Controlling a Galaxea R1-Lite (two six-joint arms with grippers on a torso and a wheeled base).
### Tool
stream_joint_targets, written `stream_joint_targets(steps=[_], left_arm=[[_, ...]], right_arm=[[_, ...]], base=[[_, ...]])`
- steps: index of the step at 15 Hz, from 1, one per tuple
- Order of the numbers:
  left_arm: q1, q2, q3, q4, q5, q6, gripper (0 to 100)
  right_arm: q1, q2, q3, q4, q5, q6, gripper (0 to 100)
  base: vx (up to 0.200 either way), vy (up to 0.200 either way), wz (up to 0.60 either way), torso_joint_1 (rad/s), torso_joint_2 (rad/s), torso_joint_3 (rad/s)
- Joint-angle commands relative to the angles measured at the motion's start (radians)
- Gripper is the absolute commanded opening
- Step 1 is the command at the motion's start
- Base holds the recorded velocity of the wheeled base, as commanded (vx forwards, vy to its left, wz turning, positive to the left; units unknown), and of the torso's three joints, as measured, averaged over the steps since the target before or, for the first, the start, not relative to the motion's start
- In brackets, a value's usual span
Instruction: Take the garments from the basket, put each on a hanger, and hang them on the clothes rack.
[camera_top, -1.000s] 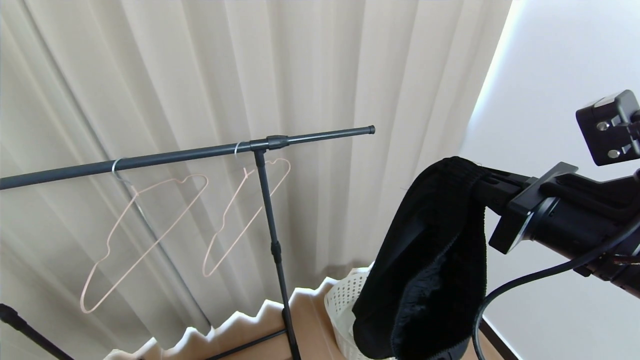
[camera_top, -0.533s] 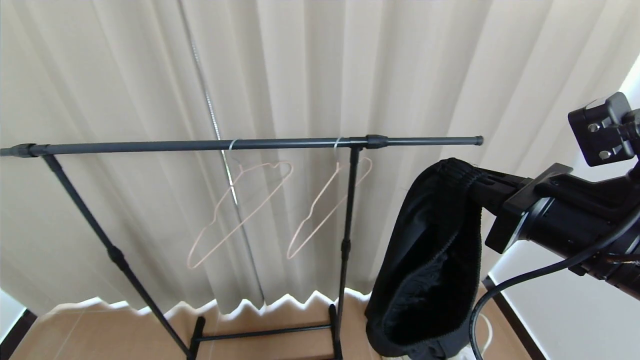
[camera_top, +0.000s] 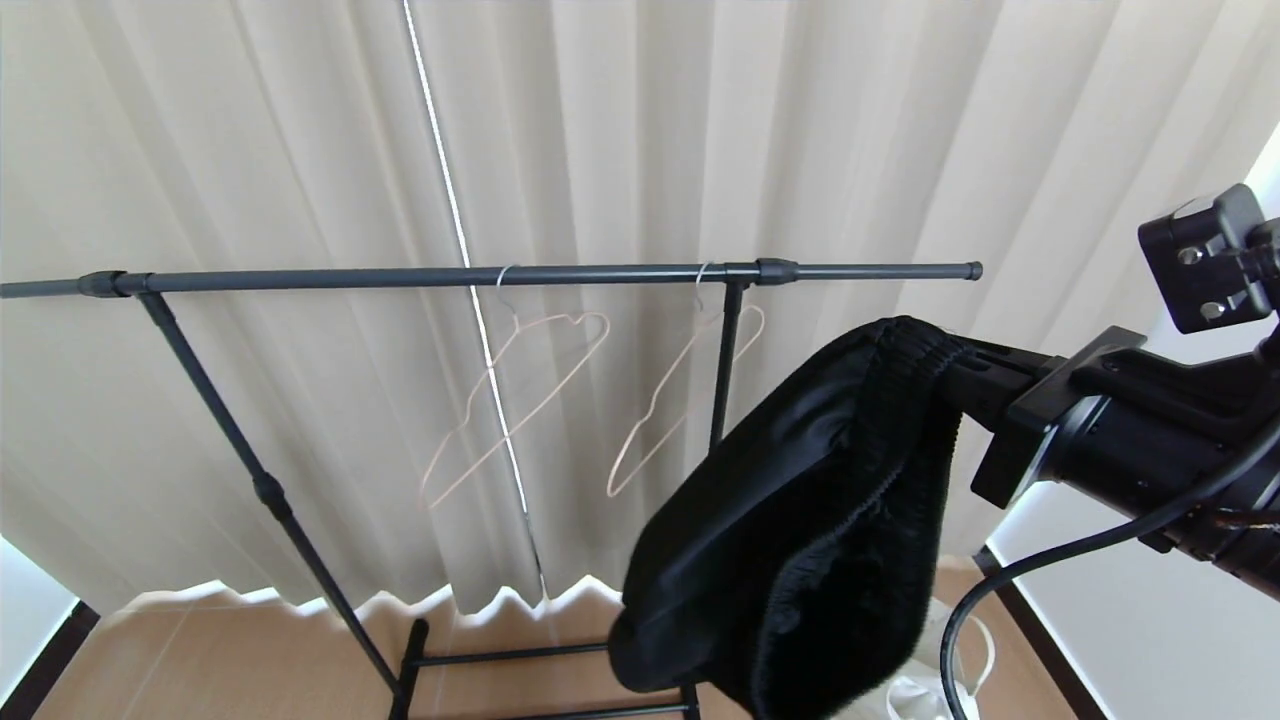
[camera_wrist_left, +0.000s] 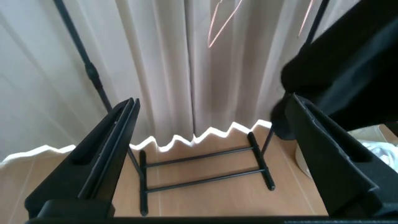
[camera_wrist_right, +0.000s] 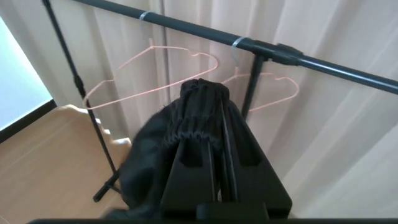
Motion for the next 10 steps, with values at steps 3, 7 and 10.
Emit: stream_joint_targets(steps=[3,7,10], left_arm=[[0.001,0.000,0.000,0.000,0.000,0.002,100],[0.001,0.000,0.000,0.000,0.000,0.002,100],[-0.001,0.000,0.000,0.000,0.000,0.002,100]], right_arm=[[0.000,0.001,0.000,0.000,0.000,-0.001,0],[0.000,0.001,0.002,0.000,0.000,-0.001,0],[0.000,0.003,0.003,0.000,0.000,-0.004,0]], base=[[0.000,0.200,0.00,-0.017,0.00,0.007],[0.100,0.100,0.00,0.019,0.00,0.001],[0.067,0.000,0.00,0.001,0.00,0.002]])
